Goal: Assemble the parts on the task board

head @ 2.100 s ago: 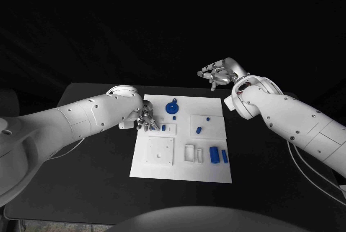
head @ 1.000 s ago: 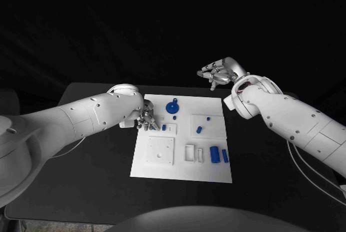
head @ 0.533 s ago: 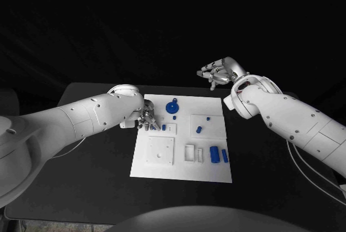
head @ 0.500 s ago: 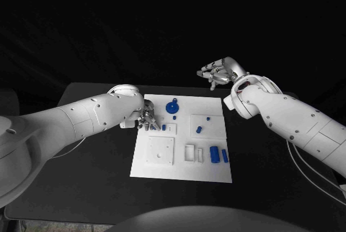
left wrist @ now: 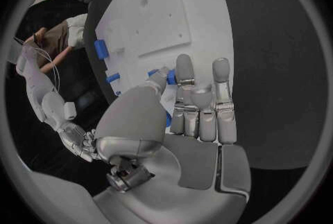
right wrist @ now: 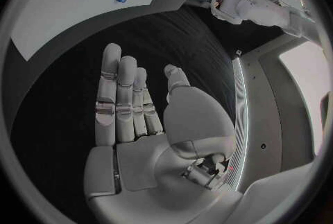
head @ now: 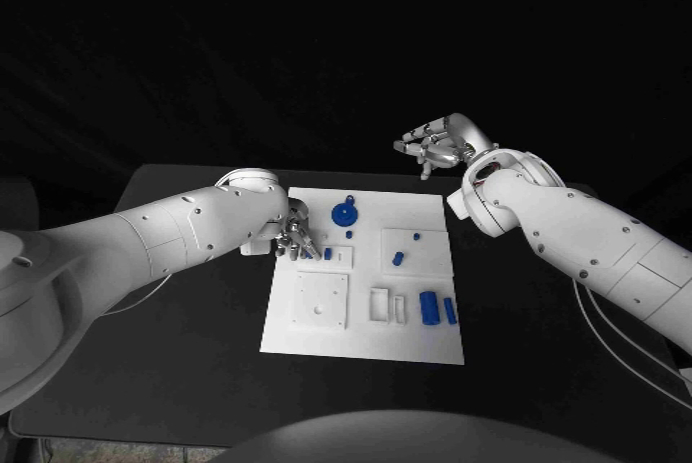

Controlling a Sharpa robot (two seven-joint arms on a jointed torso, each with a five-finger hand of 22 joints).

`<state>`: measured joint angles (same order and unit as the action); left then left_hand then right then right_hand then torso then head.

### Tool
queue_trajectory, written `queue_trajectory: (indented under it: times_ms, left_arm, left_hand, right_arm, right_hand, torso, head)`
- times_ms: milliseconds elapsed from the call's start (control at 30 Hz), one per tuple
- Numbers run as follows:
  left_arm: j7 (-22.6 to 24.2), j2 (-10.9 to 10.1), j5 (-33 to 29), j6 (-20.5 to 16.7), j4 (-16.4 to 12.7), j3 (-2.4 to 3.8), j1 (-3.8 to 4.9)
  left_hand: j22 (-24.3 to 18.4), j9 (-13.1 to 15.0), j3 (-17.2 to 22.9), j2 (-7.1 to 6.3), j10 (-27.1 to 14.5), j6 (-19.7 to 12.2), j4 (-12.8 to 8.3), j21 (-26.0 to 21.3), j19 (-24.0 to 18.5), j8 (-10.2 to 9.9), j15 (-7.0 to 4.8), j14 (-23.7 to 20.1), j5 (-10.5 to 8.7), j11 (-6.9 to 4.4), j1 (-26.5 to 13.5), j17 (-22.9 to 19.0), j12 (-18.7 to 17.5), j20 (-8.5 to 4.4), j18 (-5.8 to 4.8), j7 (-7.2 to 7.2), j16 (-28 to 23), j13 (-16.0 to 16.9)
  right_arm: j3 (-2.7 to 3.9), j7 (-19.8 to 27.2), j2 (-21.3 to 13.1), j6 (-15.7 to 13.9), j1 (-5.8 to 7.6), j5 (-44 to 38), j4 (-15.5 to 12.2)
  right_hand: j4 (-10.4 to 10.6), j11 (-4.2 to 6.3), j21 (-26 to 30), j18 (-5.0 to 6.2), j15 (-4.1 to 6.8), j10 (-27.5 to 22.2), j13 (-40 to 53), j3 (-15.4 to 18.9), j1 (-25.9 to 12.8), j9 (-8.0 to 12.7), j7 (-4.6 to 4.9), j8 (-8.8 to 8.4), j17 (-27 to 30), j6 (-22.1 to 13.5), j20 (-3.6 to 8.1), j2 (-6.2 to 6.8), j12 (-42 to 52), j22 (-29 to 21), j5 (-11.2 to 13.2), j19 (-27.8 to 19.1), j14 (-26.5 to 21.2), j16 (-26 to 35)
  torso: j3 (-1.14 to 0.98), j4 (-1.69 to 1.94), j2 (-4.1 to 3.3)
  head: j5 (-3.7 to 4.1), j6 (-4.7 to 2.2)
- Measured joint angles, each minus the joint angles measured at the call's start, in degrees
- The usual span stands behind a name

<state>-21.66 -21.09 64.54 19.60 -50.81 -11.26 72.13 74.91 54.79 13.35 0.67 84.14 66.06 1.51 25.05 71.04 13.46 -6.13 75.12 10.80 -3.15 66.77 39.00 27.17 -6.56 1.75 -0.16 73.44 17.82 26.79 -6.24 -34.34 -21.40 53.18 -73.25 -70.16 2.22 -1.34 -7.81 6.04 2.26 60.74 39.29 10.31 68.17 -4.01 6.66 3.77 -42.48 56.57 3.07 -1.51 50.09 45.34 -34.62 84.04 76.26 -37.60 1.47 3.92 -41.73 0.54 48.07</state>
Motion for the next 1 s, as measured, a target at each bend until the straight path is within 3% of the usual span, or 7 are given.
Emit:
queue_trajectory:
  times_ms: [1000]
  left_arm:
    - [1.5,0.3,2.5,1.3,0.4,0.05,0.06]
  left_hand:
    - [0.0,-0.1,-0.1,0.00,0.0,0.0,-0.1,0.0,0.0,-0.2,-0.01,-0.4,-0.11,0.00,0.0,-0.6,-0.3,0.00,0.00,0.00,0.0,0.0]
  right_arm:
    - [0.00,-0.1,-0.1,0.0,0.00,-0.1,0.0]
  right_hand:
    - [0.0,0.00,0.0,0.00,0.00,0.0,0.0,0.0,0.0,0.0,0.00,0.00,0.0,0.0,0.00,0.00,0.0,0.0,0.0,0.0,0.0,0.0]
  torso:
    - [0.02,-0.05,-0.01]
  head:
    - [0.11,0.05]
